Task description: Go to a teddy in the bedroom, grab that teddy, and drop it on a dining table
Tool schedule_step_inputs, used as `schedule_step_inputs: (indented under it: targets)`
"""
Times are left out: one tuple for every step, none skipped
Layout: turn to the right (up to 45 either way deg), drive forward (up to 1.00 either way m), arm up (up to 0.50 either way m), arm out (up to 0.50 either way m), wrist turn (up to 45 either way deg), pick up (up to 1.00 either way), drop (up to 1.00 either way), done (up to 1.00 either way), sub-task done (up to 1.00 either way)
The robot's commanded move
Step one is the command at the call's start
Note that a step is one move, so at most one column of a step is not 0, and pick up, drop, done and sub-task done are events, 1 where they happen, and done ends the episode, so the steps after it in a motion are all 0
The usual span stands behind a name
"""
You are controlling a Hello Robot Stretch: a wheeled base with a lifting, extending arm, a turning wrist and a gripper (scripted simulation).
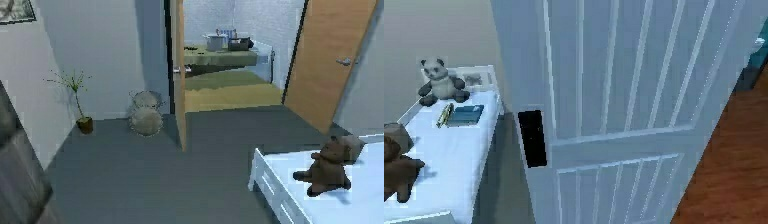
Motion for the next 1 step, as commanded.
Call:
schedule_step_inputs:
  targets:
    - [27.0,0.0,0.0,0.0,0.0,0.0,0.0,0.0,0.0]
